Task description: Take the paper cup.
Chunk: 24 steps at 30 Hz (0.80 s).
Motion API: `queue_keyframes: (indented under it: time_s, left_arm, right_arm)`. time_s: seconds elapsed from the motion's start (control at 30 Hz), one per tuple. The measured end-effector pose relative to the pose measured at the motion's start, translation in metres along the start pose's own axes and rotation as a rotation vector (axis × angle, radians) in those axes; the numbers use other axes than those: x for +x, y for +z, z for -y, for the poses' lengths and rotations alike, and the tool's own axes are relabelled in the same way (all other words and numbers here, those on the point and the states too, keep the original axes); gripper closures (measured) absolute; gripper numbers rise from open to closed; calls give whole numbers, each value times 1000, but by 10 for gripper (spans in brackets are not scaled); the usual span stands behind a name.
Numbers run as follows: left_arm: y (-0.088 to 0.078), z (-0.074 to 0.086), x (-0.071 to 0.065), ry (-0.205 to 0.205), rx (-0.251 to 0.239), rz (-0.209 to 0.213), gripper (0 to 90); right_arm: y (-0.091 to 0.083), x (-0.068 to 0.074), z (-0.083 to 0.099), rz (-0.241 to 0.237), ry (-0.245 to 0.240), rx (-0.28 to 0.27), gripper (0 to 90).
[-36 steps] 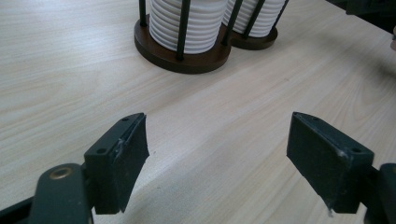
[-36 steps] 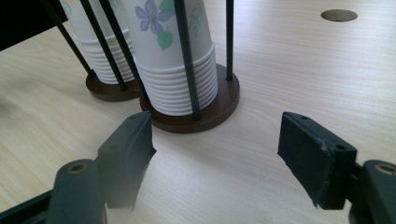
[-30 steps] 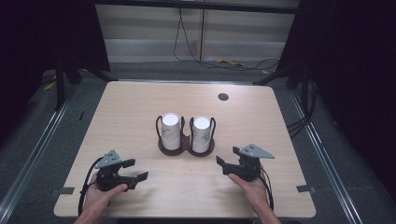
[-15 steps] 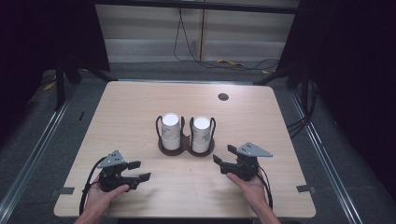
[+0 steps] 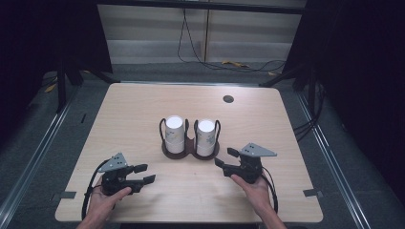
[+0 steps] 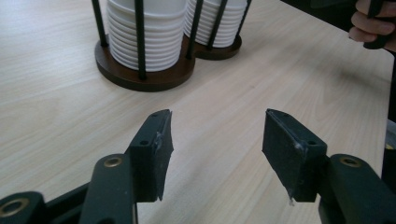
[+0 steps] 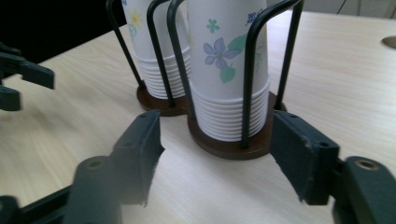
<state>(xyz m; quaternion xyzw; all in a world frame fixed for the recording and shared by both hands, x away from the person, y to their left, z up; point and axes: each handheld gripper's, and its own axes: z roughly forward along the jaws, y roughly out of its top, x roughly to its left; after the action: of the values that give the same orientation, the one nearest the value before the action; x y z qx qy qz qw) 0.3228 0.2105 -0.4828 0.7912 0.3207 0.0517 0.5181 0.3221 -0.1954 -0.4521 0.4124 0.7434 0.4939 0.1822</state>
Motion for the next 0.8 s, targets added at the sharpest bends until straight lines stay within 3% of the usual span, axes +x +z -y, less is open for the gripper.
queue_keyframes:
  time_s: [0.17, 0.23, 0.4, 0.67, 0.8]
  left_arm:
    - [-2, -1, -1, -2, -34, 0, 437]
    - [0, -2, -1, -6, -23, 5, 446]
    - [0, -2, -1, -4, 23, 1, 440]
    - [0, -2, -1, 7, 18, -16, 268]
    - [1, -2, -1, 3, 11, -20, 242]
  right_arm:
    - [2, 0, -4, -17, -7, -18, 375]
    - [2, 4, -13, -50, -28, 0, 392]
    - [-1, 11, -29, -76, -59, 7, 384]
    - [4, 12, -47, -100, -75, -10, 326]
    - [9, 14, -51, -92, -85, -12, 283]
